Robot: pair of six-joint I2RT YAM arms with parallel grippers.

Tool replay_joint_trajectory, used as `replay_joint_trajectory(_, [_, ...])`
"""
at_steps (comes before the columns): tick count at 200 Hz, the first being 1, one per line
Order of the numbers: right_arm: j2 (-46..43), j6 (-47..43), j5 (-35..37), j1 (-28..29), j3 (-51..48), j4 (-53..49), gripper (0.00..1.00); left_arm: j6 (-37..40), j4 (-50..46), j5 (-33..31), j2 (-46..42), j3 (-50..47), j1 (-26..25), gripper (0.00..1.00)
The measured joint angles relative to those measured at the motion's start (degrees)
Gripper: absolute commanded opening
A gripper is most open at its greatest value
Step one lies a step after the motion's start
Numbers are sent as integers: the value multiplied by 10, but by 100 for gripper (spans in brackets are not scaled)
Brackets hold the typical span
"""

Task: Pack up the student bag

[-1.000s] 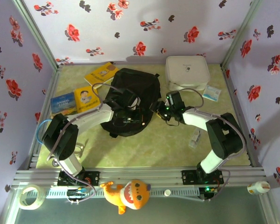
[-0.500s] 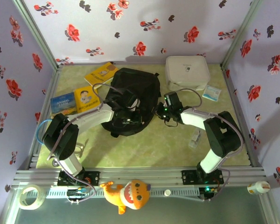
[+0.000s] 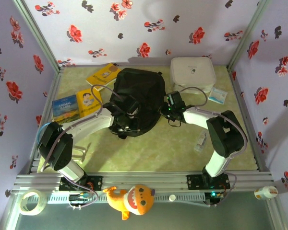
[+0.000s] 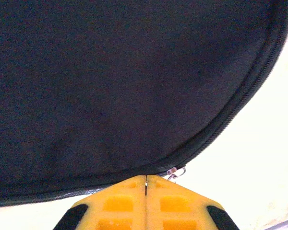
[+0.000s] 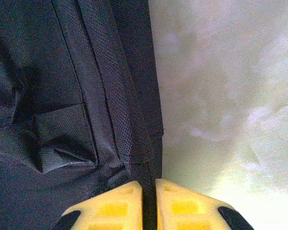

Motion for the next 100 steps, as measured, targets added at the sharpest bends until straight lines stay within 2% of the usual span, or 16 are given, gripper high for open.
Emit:
replay_joint_trajectory(61, [32, -26, 3, -17, 28, 9, 14, 20, -40, -64, -17, -1, 0, 0])
replay_joint_trajectory(76, [33, -30, 0, -18, 29, 15, 22, 27, -39, -71, -17, -4, 0, 0])
replay_joint_trajectory(92, [33, -23, -7, -20, 28, 21, 37, 32, -30, -71, -19, -11, 0, 0])
replay_joint_trajectory(100, [33, -18, -11, -20, 28, 26, 40, 35, -23, -70, -20, -15, 0, 0])
